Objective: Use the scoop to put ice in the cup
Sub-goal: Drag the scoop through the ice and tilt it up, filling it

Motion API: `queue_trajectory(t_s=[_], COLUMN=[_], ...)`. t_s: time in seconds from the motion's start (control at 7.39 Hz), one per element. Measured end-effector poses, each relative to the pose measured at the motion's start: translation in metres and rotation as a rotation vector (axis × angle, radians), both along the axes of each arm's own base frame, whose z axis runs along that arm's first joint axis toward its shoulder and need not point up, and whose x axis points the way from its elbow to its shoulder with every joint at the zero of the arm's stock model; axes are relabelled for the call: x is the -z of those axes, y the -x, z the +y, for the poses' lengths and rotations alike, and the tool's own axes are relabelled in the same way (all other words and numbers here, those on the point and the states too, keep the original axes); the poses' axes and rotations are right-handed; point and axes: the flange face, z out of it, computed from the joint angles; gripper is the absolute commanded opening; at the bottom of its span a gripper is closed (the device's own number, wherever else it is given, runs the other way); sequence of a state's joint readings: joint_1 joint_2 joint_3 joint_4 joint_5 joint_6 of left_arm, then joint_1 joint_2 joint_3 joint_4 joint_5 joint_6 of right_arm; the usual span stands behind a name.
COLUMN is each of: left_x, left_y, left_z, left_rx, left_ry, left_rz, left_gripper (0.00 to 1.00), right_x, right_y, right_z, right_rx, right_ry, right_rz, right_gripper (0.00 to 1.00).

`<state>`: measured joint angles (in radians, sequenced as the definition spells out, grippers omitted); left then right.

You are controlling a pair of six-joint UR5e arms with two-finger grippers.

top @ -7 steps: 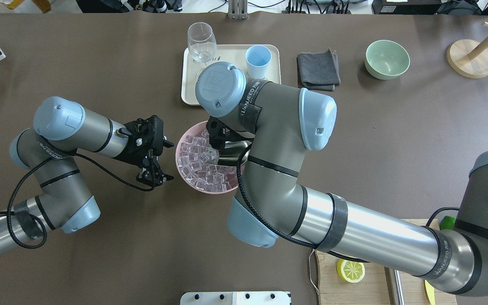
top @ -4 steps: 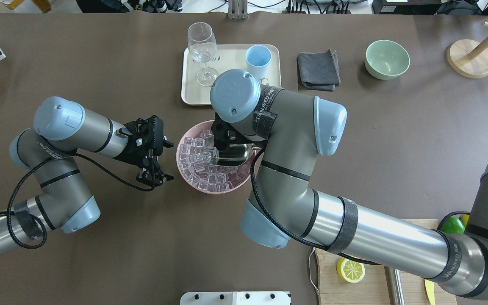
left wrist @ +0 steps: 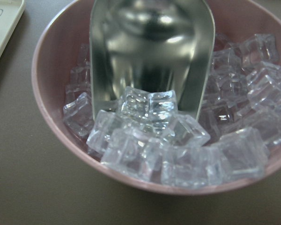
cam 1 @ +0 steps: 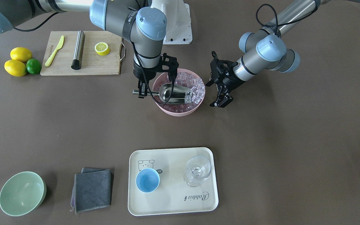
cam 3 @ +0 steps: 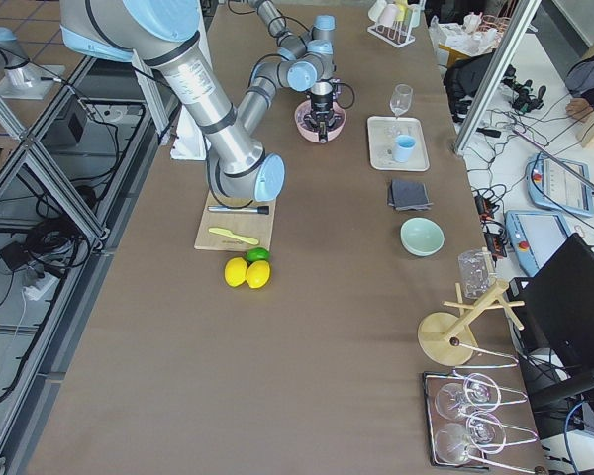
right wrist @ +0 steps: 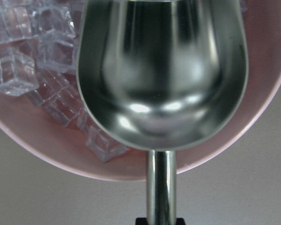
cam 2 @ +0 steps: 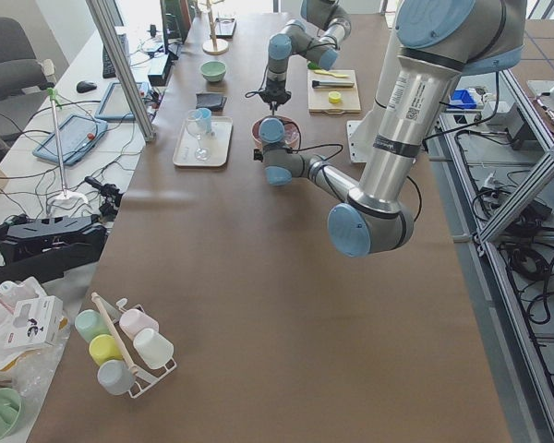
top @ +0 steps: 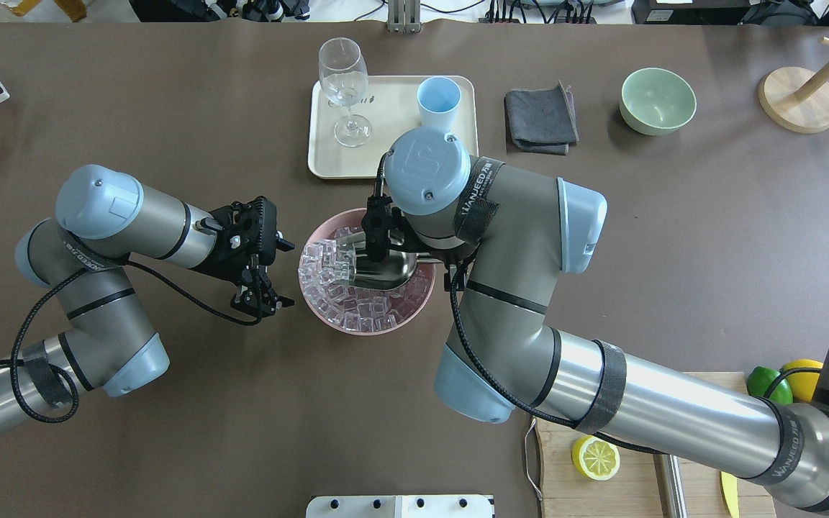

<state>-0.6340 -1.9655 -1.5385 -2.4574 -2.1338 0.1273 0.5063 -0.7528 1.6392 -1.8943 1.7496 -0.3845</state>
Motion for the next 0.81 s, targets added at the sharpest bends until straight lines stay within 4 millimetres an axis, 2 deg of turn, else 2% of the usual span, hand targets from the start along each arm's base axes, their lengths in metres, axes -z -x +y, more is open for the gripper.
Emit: queue_trajectory(t_s=[0.41, 0.81], left_x=[-0.002, -0.003], left_y=[0.001, 0.001], left_z=[0.001, 0.001], left_rx=[0.0, 0.0], left_ry=[-0.002, -0.002], left_rz=[0.002, 0.002], left_gripper=[0.99, 0.99], right_x=[-0.003, -0.001], right_y=[-0.002, -0.013], right_z=[0.006, 0.013], right_rx=[0.02, 0.052], right_ry=[0.016, 0.055], right_rz=[-0.05, -0.099], right_gripper=[0.0, 0.0])
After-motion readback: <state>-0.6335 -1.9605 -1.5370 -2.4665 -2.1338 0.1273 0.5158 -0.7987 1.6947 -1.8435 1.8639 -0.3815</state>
